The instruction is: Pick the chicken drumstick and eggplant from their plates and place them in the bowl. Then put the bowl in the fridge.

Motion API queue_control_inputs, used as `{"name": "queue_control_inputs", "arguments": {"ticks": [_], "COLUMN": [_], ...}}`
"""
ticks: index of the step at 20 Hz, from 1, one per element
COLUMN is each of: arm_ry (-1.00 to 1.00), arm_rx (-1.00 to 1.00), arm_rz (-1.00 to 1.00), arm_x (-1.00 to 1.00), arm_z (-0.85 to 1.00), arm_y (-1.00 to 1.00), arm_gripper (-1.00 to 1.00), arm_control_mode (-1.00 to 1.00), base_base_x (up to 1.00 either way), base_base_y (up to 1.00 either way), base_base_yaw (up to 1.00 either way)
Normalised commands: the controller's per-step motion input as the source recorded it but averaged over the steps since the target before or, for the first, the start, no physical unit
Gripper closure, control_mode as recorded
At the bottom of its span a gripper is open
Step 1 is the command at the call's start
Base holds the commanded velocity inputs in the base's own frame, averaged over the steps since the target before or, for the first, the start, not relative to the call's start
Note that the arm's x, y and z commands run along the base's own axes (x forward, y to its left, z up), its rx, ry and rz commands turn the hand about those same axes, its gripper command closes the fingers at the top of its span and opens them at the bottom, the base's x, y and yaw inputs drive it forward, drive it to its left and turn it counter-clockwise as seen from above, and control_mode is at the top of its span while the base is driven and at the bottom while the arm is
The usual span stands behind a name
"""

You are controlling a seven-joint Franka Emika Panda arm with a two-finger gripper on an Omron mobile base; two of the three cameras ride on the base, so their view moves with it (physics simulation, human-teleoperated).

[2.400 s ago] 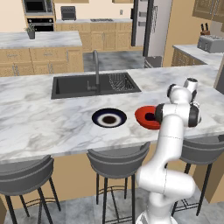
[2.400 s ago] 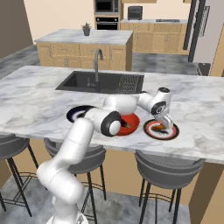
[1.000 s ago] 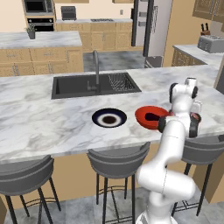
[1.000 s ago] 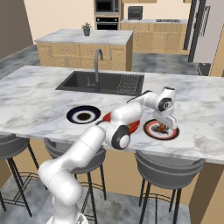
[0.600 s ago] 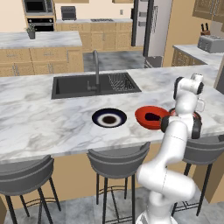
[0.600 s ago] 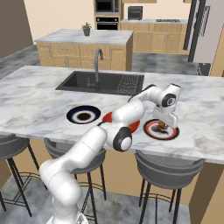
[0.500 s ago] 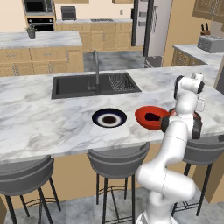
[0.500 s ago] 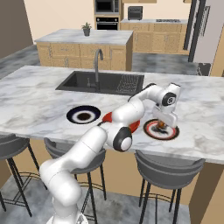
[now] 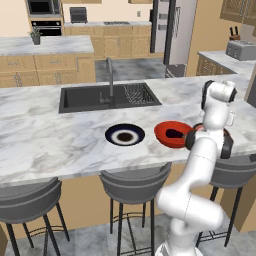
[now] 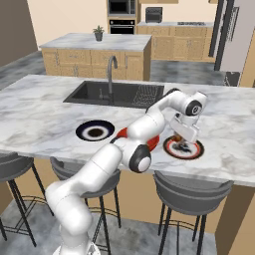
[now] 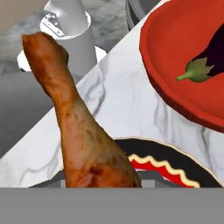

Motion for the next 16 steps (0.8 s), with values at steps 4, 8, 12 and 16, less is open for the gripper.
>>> {"name": "queue_control_inputs", "arguments": {"ticks": [4, 8, 12, 16], "arm_ry": [-0.21, -0.28, -0.33, -0.36], "arm_rx": [0.00, -0.08, -0.22, -0.34], "arm_rz": [-0.06, -0.02, 0.00, 0.00], "arm_x": [-0.65, -0.62, -0.56, -0.54], "arm_z": [0.00, 0.00, 0.00, -0.03], "arm_y": [0.58, 0.65, 0.68, 0.71], "arm_gripper": [1.00, 1.00, 1.00, 1.00], "arm_control_mode": [-1.00, -1.00, -1.00, -1.00], "base_base_x": [0.00, 0.00, 0.00, 0.00], "base_base_y": [0.00, 0.00, 0.00, 0.00], "base_base_yaw": [0.00, 0.00, 0.00, 0.00]}}
